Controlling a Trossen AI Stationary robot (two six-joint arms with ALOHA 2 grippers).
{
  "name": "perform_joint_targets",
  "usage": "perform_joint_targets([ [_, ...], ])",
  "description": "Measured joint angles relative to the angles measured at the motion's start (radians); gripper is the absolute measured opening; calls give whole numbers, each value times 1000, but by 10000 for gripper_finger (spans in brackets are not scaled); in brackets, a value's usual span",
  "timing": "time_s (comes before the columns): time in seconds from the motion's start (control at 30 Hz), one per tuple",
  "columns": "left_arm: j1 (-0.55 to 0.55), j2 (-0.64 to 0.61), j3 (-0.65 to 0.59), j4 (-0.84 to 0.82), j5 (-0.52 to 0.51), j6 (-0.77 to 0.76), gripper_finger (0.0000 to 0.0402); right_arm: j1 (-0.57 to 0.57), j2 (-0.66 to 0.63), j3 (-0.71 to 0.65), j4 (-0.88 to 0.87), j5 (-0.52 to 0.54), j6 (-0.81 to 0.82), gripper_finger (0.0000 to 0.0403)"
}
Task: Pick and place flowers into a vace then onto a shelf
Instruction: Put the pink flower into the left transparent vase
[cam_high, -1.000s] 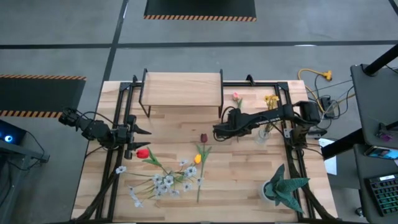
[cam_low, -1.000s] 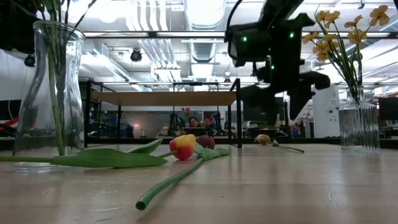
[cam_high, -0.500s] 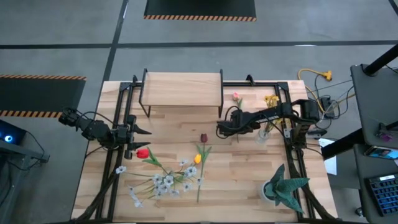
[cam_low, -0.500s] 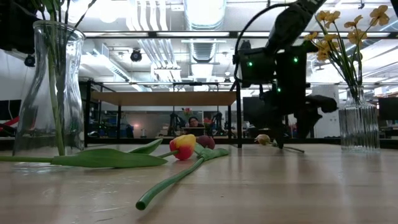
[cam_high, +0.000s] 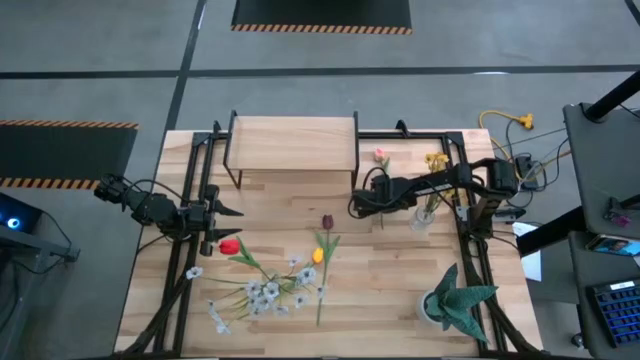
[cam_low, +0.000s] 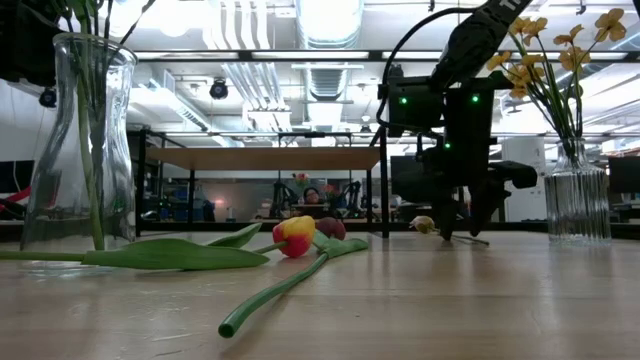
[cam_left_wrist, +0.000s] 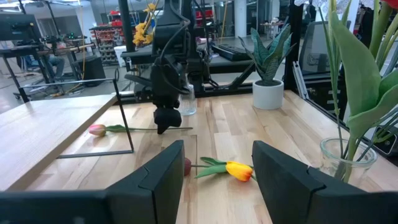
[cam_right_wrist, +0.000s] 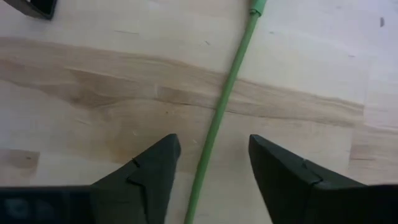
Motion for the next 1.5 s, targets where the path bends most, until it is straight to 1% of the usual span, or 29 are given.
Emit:
perform_joint_targets([
  [0.1, 0, 0, 0, 0, 0, 0, 173, -3, 0, 0, 5, -33, -4, 162],
  [0.37, 0, 0, 0, -3, 0, 0, 173, -3, 2, 11, 9, -91, -56, 49],
  [0.47, 0, 0, 0, -3, 0, 0, 173, -1, 3, 19, 1, -99, -72, 17],
  [0.6, 0, 0, 0, -3, 0, 0, 173, -1, 5, 37, -13, -120, -77, 10],
  [0.67, 0, 0, 0, -3, 0, 0, 173, 2, 8, 61, -49, -132, -80, 9],
  [0.77, 0, 0, 0, -3, 0, 0, 173, 21, 13, 107, -136, -190, -83, 9],
  [0.83, 0, 0, 0, -3, 0, 0, 173, 37, 14, 152, -182, -208, -84, 9],
  [1.0, 0, 0, 0, -3, 0, 0, 173, 82, 11, 262, -311, -188, -72, 9],
  [1.3, 0, 0, -1, -3, 0, 0, 173, 194, 8, 426, -559, -255, 1, 9],
  [1.4, 0, 0, -1, -2, 0, 0, 173, 234, 7, 460, -572, -286, 2, 9],
  [1.5, 0, 0, -1, -2, 0, 0, 173, 266, 7, 487, -577, -289, 3, 9],
])
